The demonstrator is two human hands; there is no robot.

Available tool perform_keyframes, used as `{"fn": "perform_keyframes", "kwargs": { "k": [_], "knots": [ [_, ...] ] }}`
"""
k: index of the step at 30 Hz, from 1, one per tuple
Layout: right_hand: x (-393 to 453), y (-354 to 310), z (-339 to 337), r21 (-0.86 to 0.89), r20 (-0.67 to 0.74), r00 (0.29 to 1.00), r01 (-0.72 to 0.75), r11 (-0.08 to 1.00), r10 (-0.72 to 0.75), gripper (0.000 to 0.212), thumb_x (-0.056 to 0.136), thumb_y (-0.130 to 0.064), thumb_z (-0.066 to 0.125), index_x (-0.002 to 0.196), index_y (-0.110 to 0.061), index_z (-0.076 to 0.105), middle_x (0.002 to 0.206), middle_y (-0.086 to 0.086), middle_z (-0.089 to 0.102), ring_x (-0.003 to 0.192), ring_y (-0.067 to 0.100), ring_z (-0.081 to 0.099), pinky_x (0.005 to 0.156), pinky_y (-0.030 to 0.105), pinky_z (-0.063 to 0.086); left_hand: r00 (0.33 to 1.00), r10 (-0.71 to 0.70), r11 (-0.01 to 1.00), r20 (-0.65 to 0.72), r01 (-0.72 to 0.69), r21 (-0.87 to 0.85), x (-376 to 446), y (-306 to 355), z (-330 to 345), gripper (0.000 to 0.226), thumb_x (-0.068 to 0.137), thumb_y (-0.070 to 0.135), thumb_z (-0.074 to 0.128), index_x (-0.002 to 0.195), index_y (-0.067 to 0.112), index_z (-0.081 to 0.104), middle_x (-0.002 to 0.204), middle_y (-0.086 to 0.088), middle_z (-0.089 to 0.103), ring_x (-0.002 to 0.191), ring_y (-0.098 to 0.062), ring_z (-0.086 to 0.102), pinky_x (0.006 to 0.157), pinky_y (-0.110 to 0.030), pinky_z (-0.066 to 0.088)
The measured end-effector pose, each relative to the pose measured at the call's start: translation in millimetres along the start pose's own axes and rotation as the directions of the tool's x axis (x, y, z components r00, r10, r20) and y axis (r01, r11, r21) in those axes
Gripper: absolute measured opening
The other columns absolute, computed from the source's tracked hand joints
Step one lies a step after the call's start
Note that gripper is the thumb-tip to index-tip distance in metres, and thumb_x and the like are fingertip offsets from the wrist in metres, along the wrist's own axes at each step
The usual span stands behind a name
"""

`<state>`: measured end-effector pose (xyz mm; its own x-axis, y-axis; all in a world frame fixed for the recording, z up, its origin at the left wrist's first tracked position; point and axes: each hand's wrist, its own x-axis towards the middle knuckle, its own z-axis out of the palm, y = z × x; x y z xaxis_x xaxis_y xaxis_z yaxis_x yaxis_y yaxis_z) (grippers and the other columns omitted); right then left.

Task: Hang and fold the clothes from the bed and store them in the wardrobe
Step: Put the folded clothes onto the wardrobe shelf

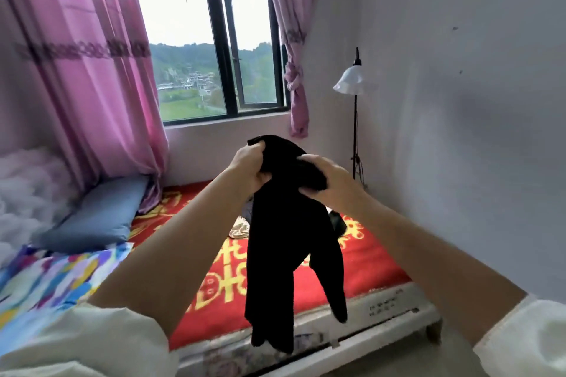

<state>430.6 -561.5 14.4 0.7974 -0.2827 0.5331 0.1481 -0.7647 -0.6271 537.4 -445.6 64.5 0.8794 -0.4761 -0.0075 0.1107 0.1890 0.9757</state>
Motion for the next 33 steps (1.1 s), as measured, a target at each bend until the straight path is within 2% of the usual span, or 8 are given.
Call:
{"fn": "perform_keyframes", "kwargs": {
  "k": [6, 11, 16, 19, 22, 26, 29, 33],
  "knots": [
    [99.5, 14.3, 54.7, 0.623, -0.123, 0.868, -0.309, 0.719, 0.480, 0.037, 0.088, 0.010, 0.037, 0.066, -0.013, 0.055, 0.041, -0.011, 0.048, 0.034, -0.001, 0.041, 0.041, 0.014, 0.033, 0.982, 0.181, 0.857, 0.050, -0.182, 0.482, 75.5, -1.9, -93.8, 0.013, 0.096, 0.026, 0.047, 0.093, 0.016, 0.055, 0.096, -0.007, 0.055, 0.077, -0.017, 0.057, 0.044, -0.020, 0.052],
    [185.4, 14.1, 105.8, 0.643, 0.150, 0.888, -0.422, 0.639, 0.435, 0.032, 0.092, 0.003, 0.037, 0.064, -0.007, 0.050, 0.037, -0.004, 0.048, 0.030, 0.006, 0.045, 0.036, 0.013, 0.037, 0.974, 0.131, 0.649, 0.187, -0.227, 0.726, 136.4, -15.0, -176.6, 0.044, 0.080, 0.052, 0.060, 0.111, 0.028, 0.041, 0.118, -0.010, 0.051, 0.104, -0.022, 0.055, 0.091, -0.038, 0.050],
    [268.4, 23.5, 153.2, 0.474, 0.298, 0.870, -0.493, 0.730, 0.393, 0.030, 0.087, 0.005, 0.038, 0.061, -0.007, 0.046, 0.048, 0.004, 0.043, 0.040, 0.014, 0.043, 0.046, 0.022, 0.035, 0.939, 0.106, 0.656, 0.326, -0.313, 0.686, 184.8, -31.3, -207.6, 0.082, 0.055, 0.053, 0.069, 0.117, 0.063, 0.018, 0.146, 0.002, 0.021, 0.137, -0.013, 0.022, 0.106, -0.032, 0.034],
    [310.3, 33.4, 186.1, 0.322, 0.383, 0.841, -0.510, 0.798, 0.383, 0.024, 0.085, 0.003, 0.043, 0.063, -0.007, 0.048, 0.058, 0.007, 0.042, 0.052, 0.019, 0.044, 0.055, 0.028, 0.035, 0.943, 0.120, 0.721, 0.312, -0.298, 0.625, 220.9, -46.3, -199.4, 0.050, 0.069, 0.036, 0.072, 0.109, 0.039, 0.043, 0.110, 0.012, 0.054, 0.103, 0.001, 0.055, 0.071, -0.006, 0.044],
    [350.0, 51.8, 205.4, 0.245, 0.440, 0.821, -0.500, 0.830, 0.365, 0.025, 0.085, 0.002, 0.046, 0.061, -0.007, 0.048, 0.055, 0.006, 0.042, 0.049, 0.017, 0.044, 0.053, 0.027, 0.036, 0.950, 0.262, 0.678, 0.172, -0.308, 0.667, 268.6, -60.1, -187.6, 0.013, 0.086, 0.016, 0.063, 0.078, 0.024, 0.056, 0.068, 0.008, 0.055, 0.059, -0.006, 0.051, 0.052, -0.014, 0.037],
    [390.9, 87.8, 205.7, 0.001, 0.422, 0.864, -0.304, 0.953, 0.275, 0.018, 0.084, -0.007, 0.060, 0.067, -0.009, 0.056, 0.057, 0.001, 0.046, 0.050, 0.013, 0.045, 0.045, 0.018, 0.035, 0.961, 0.216, 0.878, -0.172, -0.114, 0.464, 339.6, -51.4, -211.2, 0.028, 0.091, 0.002, 0.047, 0.068, 0.014, 0.056, 0.060, -0.003, 0.046, 0.053, -0.013, 0.041, 0.052, -0.026, 0.030],
    [403.8, 115.2, 206.4, -0.369, 0.372, 0.920, 0.024, 0.929, 0.124, 0.010, 0.083, -0.006, 0.060, 0.091, -0.003, 0.064, 0.086, 0.008, 0.055, 0.077, 0.019, 0.048, 0.057, 0.020, 0.035, 0.940, 0.298, 0.754, -0.167, -0.125, 0.645, 377.2, -36.1, -232.3, 0.024, 0.087, 0.005, 0.049, 0.065, 0.013, 0.054, 0.058, -0.003, 0.045, 0.059, -0.017, 0.040, 0.057, -0.030, 0.031],
    [408.6, 155.0, 212.5, -0.616, 0.302, 0.935, 0.041, 0.787, 0.188, 0.025, 0.077, 0.003, 0.049, 0.099, -0.004, 0.062, 0.106, 0.013, 0.056, 0.099, 0.032, 0.054, 0.078, 0.031, 0.043, 0.901, 0.414, 0.568, -0.128, -0.146, 0.810, 408.2, -2.9, -239.7, 0.016, 0.086, 0.008, 0.050, 0.073, 0.004, 0.058, 0.063, -0.006, 0.050, 0.069, -0.022, 0.045, 0.059, -0.028, 0.030]
  ]
}}
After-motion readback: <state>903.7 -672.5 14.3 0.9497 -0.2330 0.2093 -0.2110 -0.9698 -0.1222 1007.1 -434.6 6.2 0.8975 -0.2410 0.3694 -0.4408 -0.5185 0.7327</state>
